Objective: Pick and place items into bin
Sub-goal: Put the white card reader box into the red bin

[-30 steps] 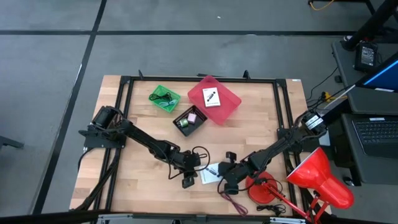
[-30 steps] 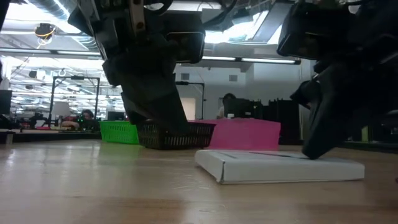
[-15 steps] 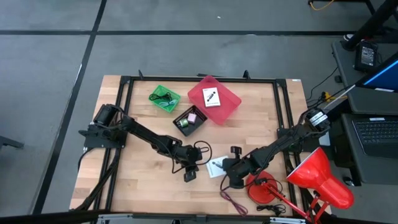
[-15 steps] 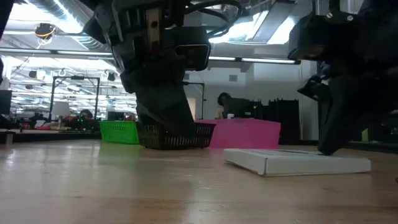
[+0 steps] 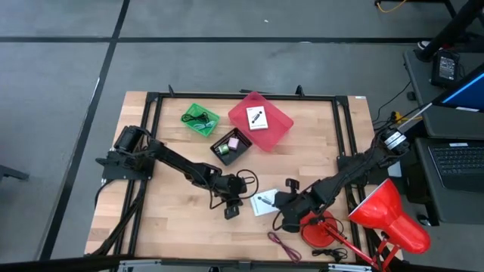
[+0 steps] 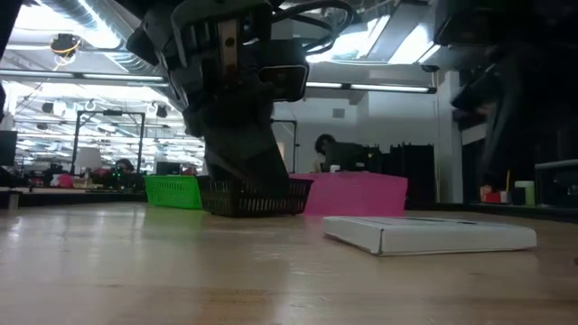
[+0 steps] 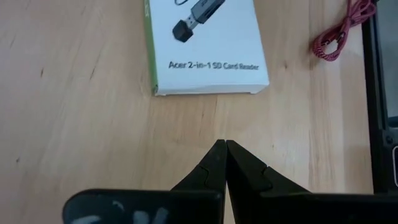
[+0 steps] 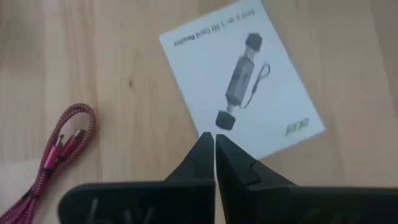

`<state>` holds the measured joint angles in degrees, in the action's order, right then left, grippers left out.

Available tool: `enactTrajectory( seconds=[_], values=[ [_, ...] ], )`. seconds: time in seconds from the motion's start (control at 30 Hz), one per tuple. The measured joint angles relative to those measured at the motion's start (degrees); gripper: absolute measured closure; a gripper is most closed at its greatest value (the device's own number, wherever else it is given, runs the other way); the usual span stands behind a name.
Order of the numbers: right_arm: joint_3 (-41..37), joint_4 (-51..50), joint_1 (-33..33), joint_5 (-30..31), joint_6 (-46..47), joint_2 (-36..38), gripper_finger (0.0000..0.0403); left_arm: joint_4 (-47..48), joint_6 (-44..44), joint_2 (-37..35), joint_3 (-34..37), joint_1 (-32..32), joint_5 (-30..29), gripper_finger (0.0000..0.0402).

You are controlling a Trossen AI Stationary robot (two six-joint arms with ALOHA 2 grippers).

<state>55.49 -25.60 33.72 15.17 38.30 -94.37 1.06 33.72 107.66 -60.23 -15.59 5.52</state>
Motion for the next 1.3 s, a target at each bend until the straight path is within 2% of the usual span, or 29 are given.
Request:
enactTrajectory(
  seconds=[0.3, 0.8, 1.1, 1.3],
  values=[
    [0.05, -2.01, 1.81, -0.23, 6.58, -2.17, 0.0403, -0.99, -0.01, 0.0, 0.0, 0.0, -0.98, 0.0397],
    [-0.83, -2.21, 1.79, 0.38, 7.99, -4.0, 0.0403, -1.03, 1.03, 0.0, 0.0, -0.04, -0.98, 0.0396],
    [-3.33, 1.19, 1.79, 1.69, 8.13, -3.97, 0.0403, -1.07, 1.04, 0.0, 0.0, -0.04, -1.06, 0.0399],
    [-3.31, 0.96, 1.79, 2.13, 8.03, -4.77, 0.0403, -1.07, 2.71, 0.0, 0.0, -0.03, -3.46, 0.0392]
  ],
)
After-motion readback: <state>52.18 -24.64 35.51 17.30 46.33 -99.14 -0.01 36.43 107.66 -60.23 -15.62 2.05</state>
